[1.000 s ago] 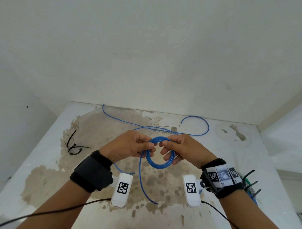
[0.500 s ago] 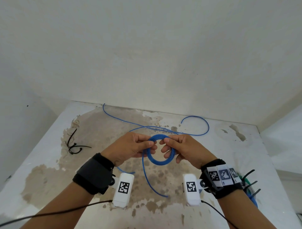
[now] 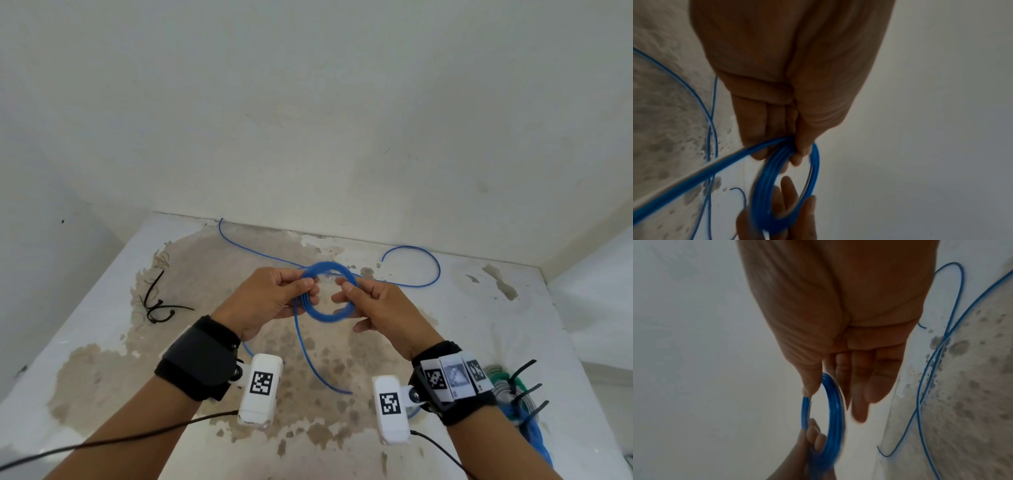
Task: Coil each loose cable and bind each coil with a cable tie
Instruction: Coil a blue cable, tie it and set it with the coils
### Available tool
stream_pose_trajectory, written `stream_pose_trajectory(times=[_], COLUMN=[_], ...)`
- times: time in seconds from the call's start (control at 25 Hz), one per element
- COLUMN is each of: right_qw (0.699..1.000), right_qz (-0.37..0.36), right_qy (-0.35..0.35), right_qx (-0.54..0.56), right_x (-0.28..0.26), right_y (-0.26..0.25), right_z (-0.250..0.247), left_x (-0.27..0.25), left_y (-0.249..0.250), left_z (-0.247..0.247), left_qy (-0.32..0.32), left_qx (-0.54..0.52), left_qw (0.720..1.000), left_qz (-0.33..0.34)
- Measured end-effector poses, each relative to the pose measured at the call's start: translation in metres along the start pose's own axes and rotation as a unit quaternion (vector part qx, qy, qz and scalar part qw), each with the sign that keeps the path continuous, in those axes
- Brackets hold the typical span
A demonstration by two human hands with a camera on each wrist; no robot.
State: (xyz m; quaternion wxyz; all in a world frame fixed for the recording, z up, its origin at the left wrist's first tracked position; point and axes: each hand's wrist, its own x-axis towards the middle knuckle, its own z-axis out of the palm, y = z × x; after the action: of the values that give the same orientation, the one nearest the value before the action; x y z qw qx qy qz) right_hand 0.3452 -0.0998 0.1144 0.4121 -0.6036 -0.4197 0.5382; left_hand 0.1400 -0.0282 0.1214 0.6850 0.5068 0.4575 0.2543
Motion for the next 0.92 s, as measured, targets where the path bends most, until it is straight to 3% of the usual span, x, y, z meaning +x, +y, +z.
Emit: stream_pose_trajectory(times=[0.08, 0.12, 0.24, 0.28, 0.32, 0.4, 0.44, 0.52, 0.72, 0.92], right_qw=[0.998, 0.998, 0.972, 0.969, 0.981, 0.994, 0.982, 0.960, 0.976, 0.971], right_qz=[0.009, 0.028, 0.110, 0.108, 0.089, 0.028, -0.004, -0.033, -0.028, -0.044], right_qy=[0.052, 0.041, -0.161, -0.182, -0.153, -0.024, 0.016, 0.022, -0.004, -0.013], right_qx=[-0.016, -0.027, -0.128, -0.127, -0.084, 0.101, 0.189, 0.276, 0.215, 0.236], right_x=[-0.002, -0.004, -0.013, -0.012, -0.010, -0.002, 0.001, 0.005, 0.003, -0.001], right_y=[-0.001, -0.002, -0.001, 0.002, 0.004, 0.004, 0.002, -0.004, -0.002, 0.005], right_z=[0.002, 0.002, 0.010, 0.014, 0.018, 0.023, 0.025, 0.026, 0.033, 0.036], left_x=[0.006, 0.009, 0.016, 0.016, 0.016, 0.016, 0.015, 0.015, 0.018, 0.024], left_y=[-0.001, 0.000, 0.002, 0.003, 0.004, 0.004, 0.005, 0.006, 0.013, 0.015], left_z=[-0.001, -0.001, 0.003, 0.006, 0.009, 0.015, 0.016, 0.018, 0.008, 0.001], left_qy=[0.062, 0.092, 0.141, 0.147, 0.151, 0.156, 0.157, 0.156, 0.169, 0.201], left_qx=[-0.081, -0.134, -0.257, -0.281, -0.297, -0.315, -0.321, -0.337, -0.362, -0.360], left_qw=[0.995, 0.986, 0.955, 0.947, 0.942, 0.935, 0.933, 0.928, 0.917, 0.911], left_qz=[0.023, 0.031, 0.045, 0.047, 0.047, 0.043, 0.039, 0.025, 0.006, 0.005])
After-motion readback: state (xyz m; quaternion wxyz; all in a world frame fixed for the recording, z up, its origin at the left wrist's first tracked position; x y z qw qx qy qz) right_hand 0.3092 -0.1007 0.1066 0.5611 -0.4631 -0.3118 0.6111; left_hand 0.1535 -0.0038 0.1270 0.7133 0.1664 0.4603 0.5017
